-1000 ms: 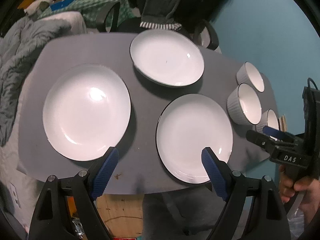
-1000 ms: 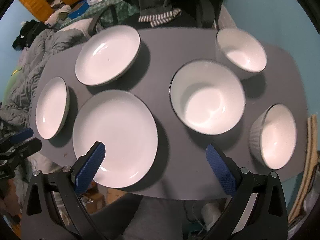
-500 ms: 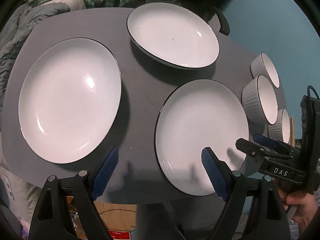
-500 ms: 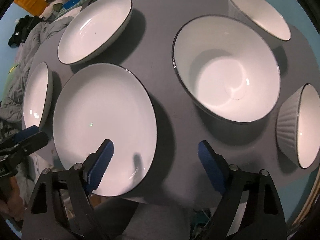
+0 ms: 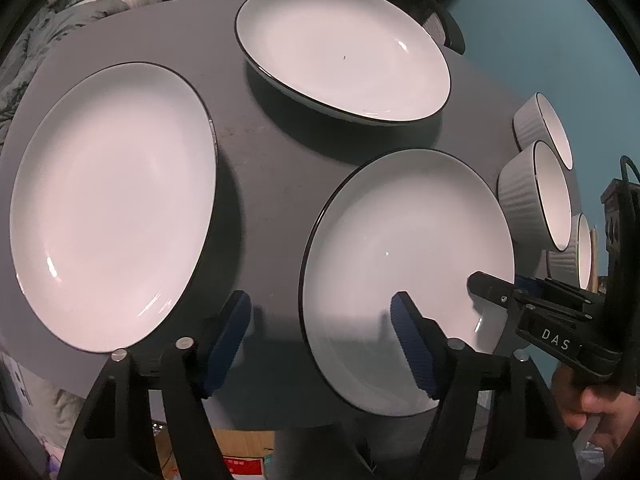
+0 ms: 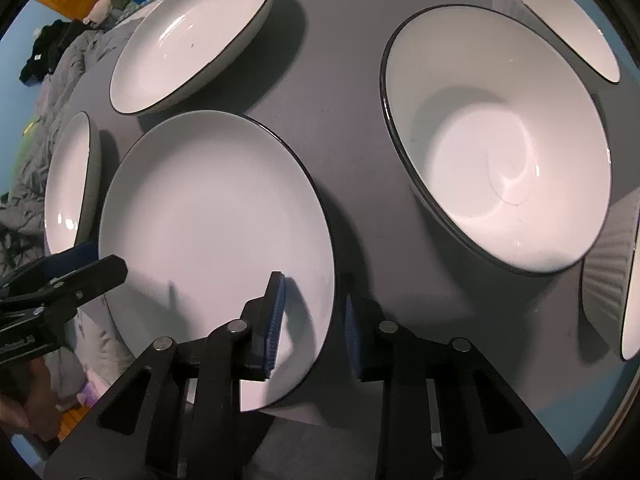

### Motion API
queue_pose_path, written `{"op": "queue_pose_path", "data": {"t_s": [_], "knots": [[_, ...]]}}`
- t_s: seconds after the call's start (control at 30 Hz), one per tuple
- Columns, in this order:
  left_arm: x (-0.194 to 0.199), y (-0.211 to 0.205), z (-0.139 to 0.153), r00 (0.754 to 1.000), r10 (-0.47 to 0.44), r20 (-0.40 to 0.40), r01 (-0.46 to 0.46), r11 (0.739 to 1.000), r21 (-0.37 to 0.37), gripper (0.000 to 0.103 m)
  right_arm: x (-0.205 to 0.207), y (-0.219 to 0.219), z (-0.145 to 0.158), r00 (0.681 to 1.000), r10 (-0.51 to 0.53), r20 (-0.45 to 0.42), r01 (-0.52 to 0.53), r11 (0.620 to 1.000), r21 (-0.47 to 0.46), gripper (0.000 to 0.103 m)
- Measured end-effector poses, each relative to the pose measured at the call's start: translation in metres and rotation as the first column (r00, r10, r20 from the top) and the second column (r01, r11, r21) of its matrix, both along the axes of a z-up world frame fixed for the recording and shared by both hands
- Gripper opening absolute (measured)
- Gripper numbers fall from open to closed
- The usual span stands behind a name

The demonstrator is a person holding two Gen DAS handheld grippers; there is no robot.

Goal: Organize plates and bowls

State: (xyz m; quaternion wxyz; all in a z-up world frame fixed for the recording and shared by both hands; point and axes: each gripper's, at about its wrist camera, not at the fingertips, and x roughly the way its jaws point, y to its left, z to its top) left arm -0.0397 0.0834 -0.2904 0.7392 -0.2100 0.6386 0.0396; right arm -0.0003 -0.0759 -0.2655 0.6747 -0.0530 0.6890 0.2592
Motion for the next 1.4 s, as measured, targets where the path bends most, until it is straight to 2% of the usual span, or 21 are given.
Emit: {"op": "queue_pose_path", "data": {"t_s": [0.17, 0.3, 0.43, 0.83, 1.2, 1.27, 1.3, 1.4], "knots": [[0.002, 0.007, -0.004, 1.0, 0.007, -0.012, -0.007, 1.0, -0.024, 0.061, 0.004, -0.007, 0.0, 1.0, 0.003, -0.019, -0.003, 1.0, 0.014, 0.028], [0.004, 0.01, -0.009, 0.999, 0.021, -0.036, -0.023, 0.998, -0.062, 0.048, 0.004, -0.017, -0.001, 1.0, 0.015, -0.024, -0.014, 1.0, 0.024, 0.027], [0.001, 0.014, -0.014, 0.997, 0.02, -0.072, -0.026, 0.996, -0.083, 0.03, 0.003, -0.024, 0.0, 0.999, 0.033, -0.019, -0.032, 0.999, 0.023, 0.027], [-0.012, 0.036, -0.009, 0.996, -0.033, -0.08, 0.025, 0.995, -0.099, 0.026, 0.017, -0.045, -0.006, 0.996, -0.006, -0.093, 0.011, 0.998, 0.057, 0.026], [-0.01, 0.047, -0.004, 0.994, -0.038, -0.1, 0.028, 0.995, -0.099, 0.026, 0.014, -0.017, 0.0, 0.991, -0.032, -0.133, 0.039, 0.998, 0.052, 0.025], [-0.011, 0.052, -0.004, 0.994, -0.028, -0.103, 0.018, 0.995, -0.098, 0.025, 0.019, -0.017, -0.001, 0.99, -0.032, -0.134, 0.038, 0.998, 0.044, 0.022], [-0.012, 0.054, -0.003, 0.994, -0.028, -0.107, 0.018, 0.996, -0.089, 0.024, 0.019, -0.017, -0.001, 0.991, -0.023, -0.133, 0.03, 0.998, 0.052, 0.016], [-0.014, 0.058, 0.0, 0.993, -0.034, -0.112, 0.026, 0.997, -0.075, 0.022, 0.022, -0.018, -0.002, 0.99, -0.024, -0.14, 0.032, 0.998, 0.057, 0.016]]}}
